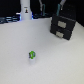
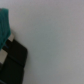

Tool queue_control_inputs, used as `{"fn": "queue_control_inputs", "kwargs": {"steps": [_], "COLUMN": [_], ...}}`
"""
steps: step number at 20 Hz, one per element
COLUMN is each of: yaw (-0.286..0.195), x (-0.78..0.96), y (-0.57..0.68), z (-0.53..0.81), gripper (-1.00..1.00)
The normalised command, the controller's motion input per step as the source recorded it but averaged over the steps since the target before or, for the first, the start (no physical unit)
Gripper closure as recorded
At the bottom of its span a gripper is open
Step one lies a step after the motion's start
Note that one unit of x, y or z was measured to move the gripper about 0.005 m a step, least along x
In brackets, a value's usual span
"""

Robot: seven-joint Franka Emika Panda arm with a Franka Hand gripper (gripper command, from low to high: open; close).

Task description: Open the kcup holder, insert the kcup into the holder, and close the kcup holder

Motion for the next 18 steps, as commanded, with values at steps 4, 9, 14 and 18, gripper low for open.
{"fn": "queue_control_inputs", "kwargs": {"steps": [4,9,14,18], "yaw": [-0.184,-0.184,-0.174,-0.165], "x": [-0.34,-0.31,-0.33,-0.33], "y": [0.62,0.61,0.63,0.63], "z": [-0.03,-0.1,-0.16,-0.23], "gripper": [-1.0,-1.0,-1.0,-1.0]}}
